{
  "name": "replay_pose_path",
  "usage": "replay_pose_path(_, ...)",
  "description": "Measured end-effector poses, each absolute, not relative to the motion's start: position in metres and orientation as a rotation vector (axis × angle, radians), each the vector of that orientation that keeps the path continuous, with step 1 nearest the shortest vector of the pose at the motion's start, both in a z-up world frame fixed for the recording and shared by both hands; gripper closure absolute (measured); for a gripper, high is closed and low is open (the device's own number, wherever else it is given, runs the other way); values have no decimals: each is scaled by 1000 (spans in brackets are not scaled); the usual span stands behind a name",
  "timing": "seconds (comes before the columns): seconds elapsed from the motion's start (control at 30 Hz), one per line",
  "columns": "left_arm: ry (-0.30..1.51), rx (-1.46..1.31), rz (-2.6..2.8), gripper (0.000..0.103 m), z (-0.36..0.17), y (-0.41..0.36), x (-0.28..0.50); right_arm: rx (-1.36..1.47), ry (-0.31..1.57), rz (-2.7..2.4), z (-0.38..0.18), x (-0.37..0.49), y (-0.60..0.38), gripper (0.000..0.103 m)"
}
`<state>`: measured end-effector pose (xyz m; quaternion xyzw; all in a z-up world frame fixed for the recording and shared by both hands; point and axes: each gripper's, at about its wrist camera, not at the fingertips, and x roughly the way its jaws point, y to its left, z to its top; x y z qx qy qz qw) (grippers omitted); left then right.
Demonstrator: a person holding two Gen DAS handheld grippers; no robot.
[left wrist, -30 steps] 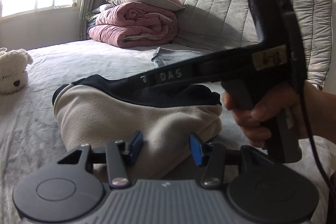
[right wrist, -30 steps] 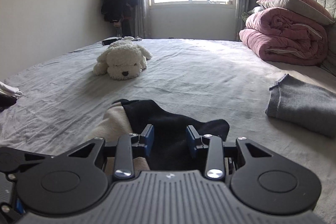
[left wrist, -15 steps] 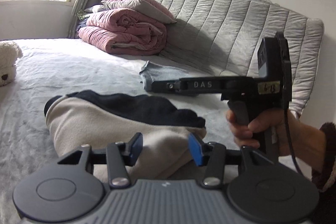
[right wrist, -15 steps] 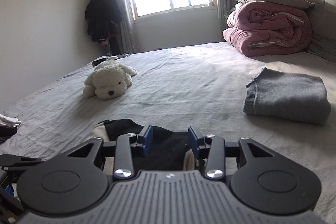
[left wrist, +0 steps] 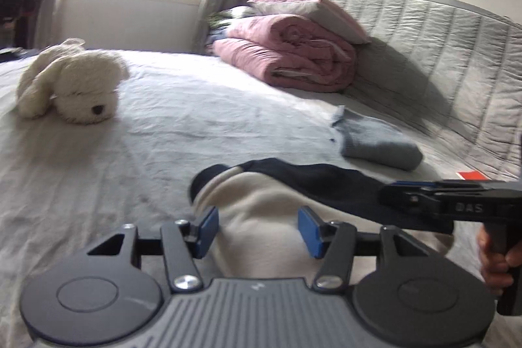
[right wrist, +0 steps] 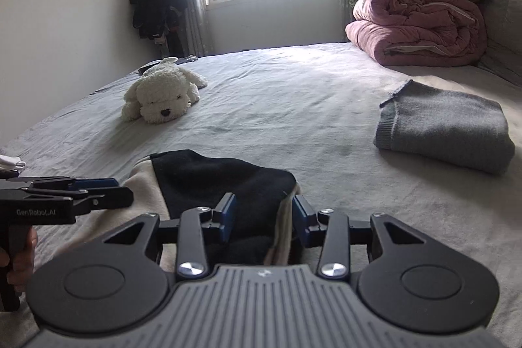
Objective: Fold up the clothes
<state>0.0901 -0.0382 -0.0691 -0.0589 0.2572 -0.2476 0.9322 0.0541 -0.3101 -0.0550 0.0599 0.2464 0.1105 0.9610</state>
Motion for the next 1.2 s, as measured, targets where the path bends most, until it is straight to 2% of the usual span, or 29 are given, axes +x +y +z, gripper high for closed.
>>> replay_pose_path(0.1,565,-166,-454,44,-61,-32,93,164,509,231,-52,53,-316,59)
replay_pose_path(0.2,614,-179,-440,36,-56,-35,91,168,516,231,-47,53,-313,53)
replay_pose_path(0.27,648,-186,-435,32,-52,-37,90,161,521,226,-44,54,-309,44)
replay_pose_path(0.33,677,-186,-429,23,-49,-40,88,154,529,222,-42,55,-304,42)
replay_pose_path(0.47,729,-170,-408,17,-48,-45,85,159,557,209,-38,56,-298,35)
replay_pose_path(0.63,819,-185,-409,9,-51,-47,89,204,620,160,-36,57,-299,31)
replay_pose_path(1.2,1004,-279,-425,3,-66,-45,98,531,822,98,-54,61,-333,26)
